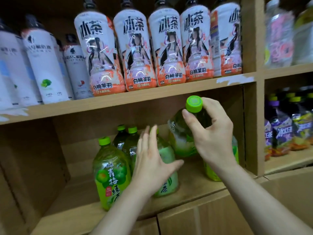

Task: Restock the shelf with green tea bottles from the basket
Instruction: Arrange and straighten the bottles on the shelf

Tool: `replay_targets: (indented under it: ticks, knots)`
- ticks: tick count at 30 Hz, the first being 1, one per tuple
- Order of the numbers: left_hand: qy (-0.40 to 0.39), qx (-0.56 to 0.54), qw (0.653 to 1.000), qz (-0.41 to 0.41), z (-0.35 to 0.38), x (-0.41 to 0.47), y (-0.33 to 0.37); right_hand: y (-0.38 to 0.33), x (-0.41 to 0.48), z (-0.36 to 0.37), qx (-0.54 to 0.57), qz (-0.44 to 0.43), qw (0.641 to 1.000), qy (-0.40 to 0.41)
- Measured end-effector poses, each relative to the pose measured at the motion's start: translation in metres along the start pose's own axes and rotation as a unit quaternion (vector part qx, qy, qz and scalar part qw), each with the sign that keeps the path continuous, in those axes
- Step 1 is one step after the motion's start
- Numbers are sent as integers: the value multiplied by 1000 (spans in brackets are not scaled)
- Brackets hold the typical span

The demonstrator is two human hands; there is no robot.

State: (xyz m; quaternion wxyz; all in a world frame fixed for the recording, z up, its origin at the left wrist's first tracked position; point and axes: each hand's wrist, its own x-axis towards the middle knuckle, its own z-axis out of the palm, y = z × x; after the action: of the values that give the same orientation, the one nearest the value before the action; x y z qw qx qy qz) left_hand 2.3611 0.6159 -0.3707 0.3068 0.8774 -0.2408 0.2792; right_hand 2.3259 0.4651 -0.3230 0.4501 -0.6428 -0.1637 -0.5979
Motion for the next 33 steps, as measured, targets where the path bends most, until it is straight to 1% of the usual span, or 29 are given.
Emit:
replay_targets:
  ticks: [3,4,7,9,14,17,19,21,24,27,29,31,33]
  knots:
    - [7,-105,994,13,-15,1,33,-23,-3,-4,32,-28,999,24]
    - [21,-124,992,13,-22,1,41,-32,-2,-4,42,-38,998,24]
    - [98,-136,986,4,-48,-6,49,-59,1,0,68,-58,996,21]
    - [126,-117,985,-2,-68,-17,44,-74,-1,7,108,-50,993,9]
    - [137,-41,989,-38,-128,-64,12,-109,-28,48,236,34,969,-70]
    - [128,5,990,-57,-162,-93,-20,-130,-51,92,290,108,946,-93]
    - [112,17,990,-81,-179,-109,-44,-141,-67,123,305,152,932,-122]
    - [87,5,991,-102,-188,-122,-72,-148,-85,154,281,181,929,-158]
    - [80,-23,984,-157,-188,-135,-114,-147,-109,190,236,216,926,-202]
    - [66,-11,977,-205,-179,-139,-144,-138,-128,213,187,218,929,-233]
    - [62,52,975,-208,-172,-139,-154,-132,-134,222,151,204,932,-259]
    - [72,174,968,-163,-168,-137,-157,-126,-134,228,114,182,933,-288]
    - [56,286,950,-112,-166,-138,-157,-117,-137,231,70,154,925,-339]
